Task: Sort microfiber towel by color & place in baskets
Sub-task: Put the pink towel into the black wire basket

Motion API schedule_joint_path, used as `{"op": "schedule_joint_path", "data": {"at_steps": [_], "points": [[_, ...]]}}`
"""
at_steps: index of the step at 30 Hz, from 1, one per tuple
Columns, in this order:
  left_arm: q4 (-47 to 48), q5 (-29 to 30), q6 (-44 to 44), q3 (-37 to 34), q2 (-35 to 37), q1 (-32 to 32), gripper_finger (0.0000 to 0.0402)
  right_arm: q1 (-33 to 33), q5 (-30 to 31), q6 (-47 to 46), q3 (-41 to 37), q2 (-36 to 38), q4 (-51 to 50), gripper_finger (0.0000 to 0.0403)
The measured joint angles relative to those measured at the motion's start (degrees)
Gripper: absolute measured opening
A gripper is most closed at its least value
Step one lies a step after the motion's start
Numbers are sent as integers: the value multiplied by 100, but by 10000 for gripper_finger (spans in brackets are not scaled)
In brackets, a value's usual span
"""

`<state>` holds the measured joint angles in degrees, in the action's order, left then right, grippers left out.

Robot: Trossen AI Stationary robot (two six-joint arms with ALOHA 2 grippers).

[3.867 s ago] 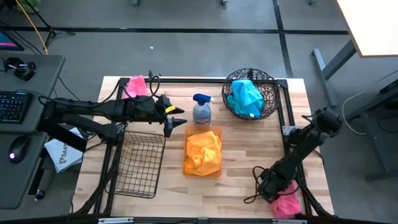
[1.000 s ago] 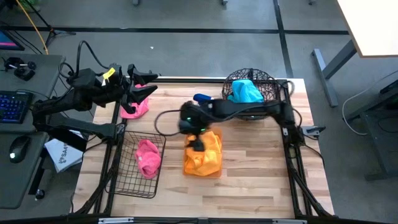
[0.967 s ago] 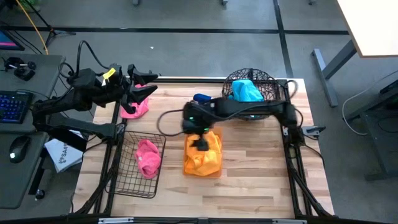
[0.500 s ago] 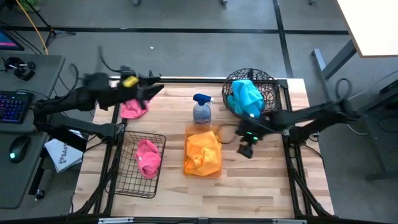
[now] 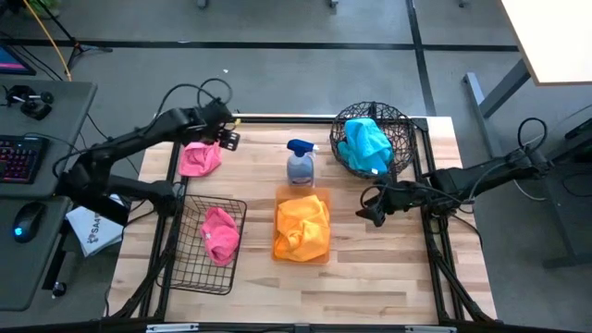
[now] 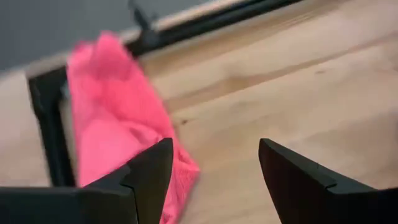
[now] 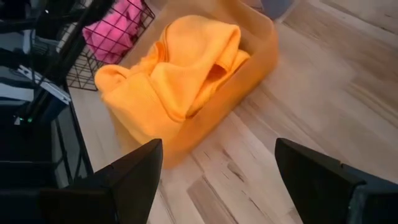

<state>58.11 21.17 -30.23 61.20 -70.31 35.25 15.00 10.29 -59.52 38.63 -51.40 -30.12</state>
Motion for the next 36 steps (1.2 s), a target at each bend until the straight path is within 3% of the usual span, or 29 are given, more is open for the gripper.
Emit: {"op": "schedule_joint_path", "data": {"at_steps": [5, 14, 23, 36], "points": [[-644, -365, -599, -1274, 311, 693, 225, 0, 10, 2, 1, -2, -1, 304], [-1573, 271, -1631, -2609, 434, 1044, 225, 0, 39, 51, 1, -2, 1, 304], [-2811, 510, -1801, -3114, 336, 1484, 225, 0, 69, -9, 1, -2, 3, 304], [-3410, -79, -1575, -3104, -1091, 1590, 216, 0, 178, -135, 1, -4, 130, 304]]}}
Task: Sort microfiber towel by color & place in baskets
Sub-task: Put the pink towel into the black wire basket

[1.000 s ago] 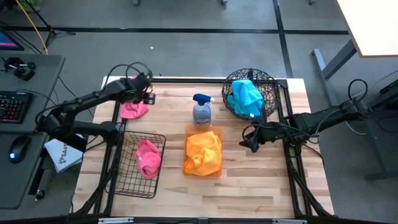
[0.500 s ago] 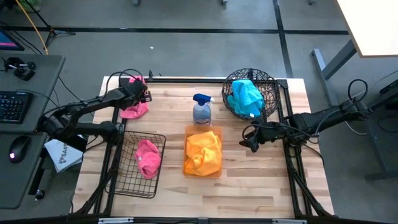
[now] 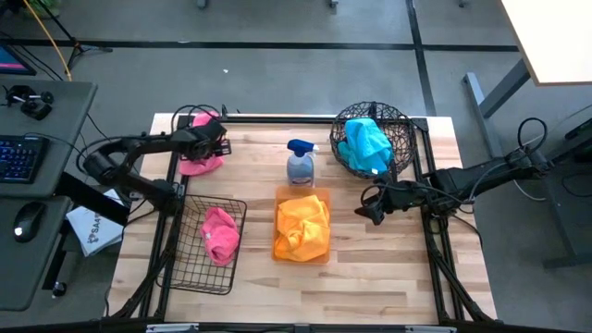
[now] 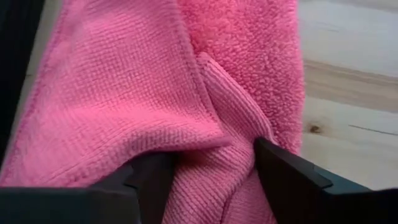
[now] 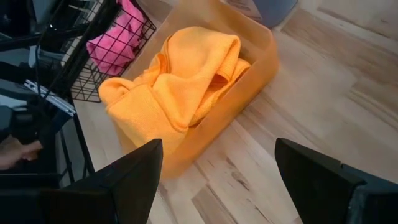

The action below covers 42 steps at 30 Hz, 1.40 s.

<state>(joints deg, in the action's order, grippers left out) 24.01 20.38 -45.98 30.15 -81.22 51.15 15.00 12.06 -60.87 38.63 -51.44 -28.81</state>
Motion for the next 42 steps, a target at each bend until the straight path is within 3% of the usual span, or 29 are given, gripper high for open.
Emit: {"op": "schedule_joint_path", "data": {"at_steps": [4, 9, 16, 22, 26, 33, 38, 42], "points": [[-240, -111, 163, 15, -202, -226, 161, 0, 1, -62, 0, 0, 2, 304], [-707, -999, 270, -12, -125, -628, 20, 0, 1, -20, 0, 0, 2, 304], [-1049, -1487, 211, -41, 344, -1084, 4, 0, 1, 54, 2, 0, 4, 304], [-1063, -1461, 804, 432, 1811, -1184, 1, 0, 129, 133, 2, 0, 13, 304], [-471, -1445, 1021, 1048, 2787, -1643, 1, 0, 405, 137, 2, -2, 25, 304], [854, -1719, 1176, 2250, 3729, -3349, 1, -2, 803, 302, 2, -4, 32, 304], [1130, -1902, 824, 2878, 3837, -5053, 0, -2, 887, 351, 2, -4, 33, 304], [1009, -1874, 95, 2973, 3700, -6443, 0, -2, 895, 348, 2, -4, 34, 304]]}}
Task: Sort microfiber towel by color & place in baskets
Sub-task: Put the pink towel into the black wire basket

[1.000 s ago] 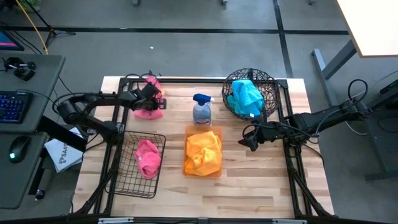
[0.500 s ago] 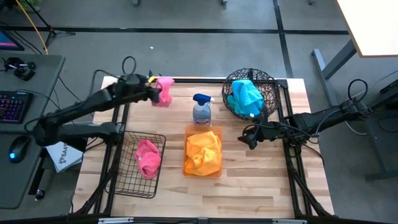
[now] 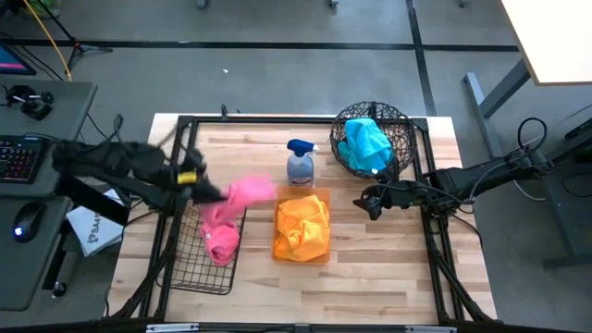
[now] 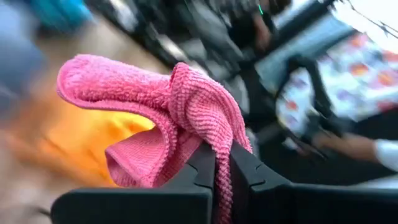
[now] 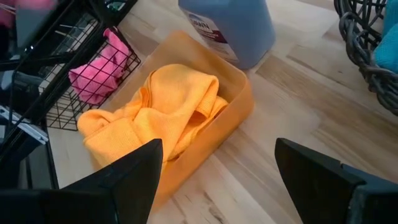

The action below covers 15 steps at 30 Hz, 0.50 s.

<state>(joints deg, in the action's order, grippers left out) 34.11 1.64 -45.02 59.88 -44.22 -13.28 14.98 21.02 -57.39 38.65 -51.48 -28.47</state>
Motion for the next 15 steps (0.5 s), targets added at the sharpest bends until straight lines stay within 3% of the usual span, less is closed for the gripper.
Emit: {"op": "schedule_joint_path", "data": {"at_steps": [6, 11, 15], "points": [[556, 156, -1880, -4, -284, -1647, 0, 0, 0, -58, 0, 0, -3, 304], [1853, 674, -3296, -4, -322, -2706, 0, 0, 0, -60, 0, 0, -6, 304], [3265, 1069, -4274, -4, -345, -3145, 0, 0, 0, -15, 0, 0, -9, 304]]}}
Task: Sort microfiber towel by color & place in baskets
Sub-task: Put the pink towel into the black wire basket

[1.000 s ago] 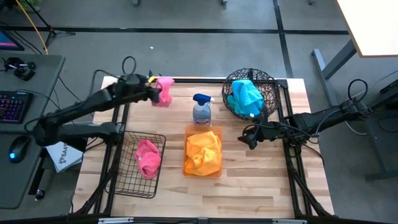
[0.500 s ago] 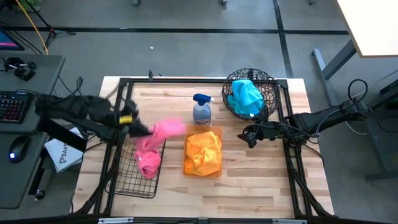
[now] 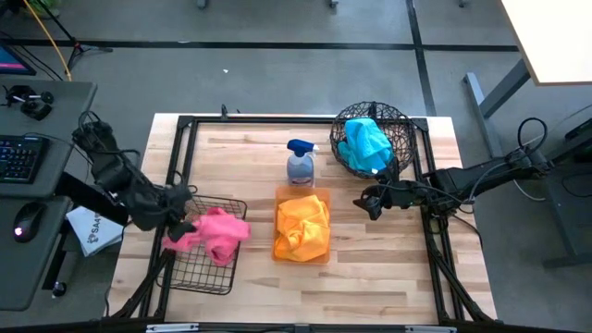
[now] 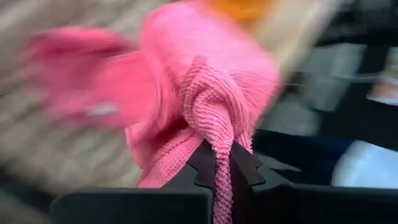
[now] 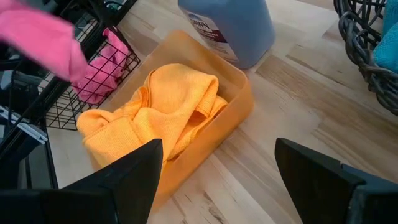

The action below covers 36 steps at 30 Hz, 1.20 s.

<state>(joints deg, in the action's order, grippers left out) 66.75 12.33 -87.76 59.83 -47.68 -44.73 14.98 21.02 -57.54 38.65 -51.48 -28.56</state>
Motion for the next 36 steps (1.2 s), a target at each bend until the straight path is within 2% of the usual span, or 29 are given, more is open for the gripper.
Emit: {"op": "schedule_joint_path", "data": {"at_steps": [5, 8, 12, 14, 18, 21, 29, 36], "points": [[1830, -490, -795, 0, -460, -22, 0, 0, 0, 18, 0, 0, -25, 304], [2127, -755, -927, -1, -746, -17, 0, 0, 8, 73, -2, 0, -52, 304], [1792, -985, -970, 0, -1108, 13, 0, 0, 64, 103, -4, 0, -60, 304], [1321, -955, -810, -1, -1280, 77, 0, 0, 105, 105, -4, 0, -63, 304], [-120, -168, 102, 0, -1622, 233, 0, 0, 118, 103, -4, 0, -63, 304], [-687, 246, 767, 2, -1923, 527, 0, 0, 120, 97, -4, 0, -59, 304], [-42, 16, 2062, 0, -2485, 1076, 17, 0, -12, 59, -4, 0, -55, 304], [158, -241, 2442, 0, -2329, 1104, 78, 0, -28, 58, -4, 0, -55, 304]]}}
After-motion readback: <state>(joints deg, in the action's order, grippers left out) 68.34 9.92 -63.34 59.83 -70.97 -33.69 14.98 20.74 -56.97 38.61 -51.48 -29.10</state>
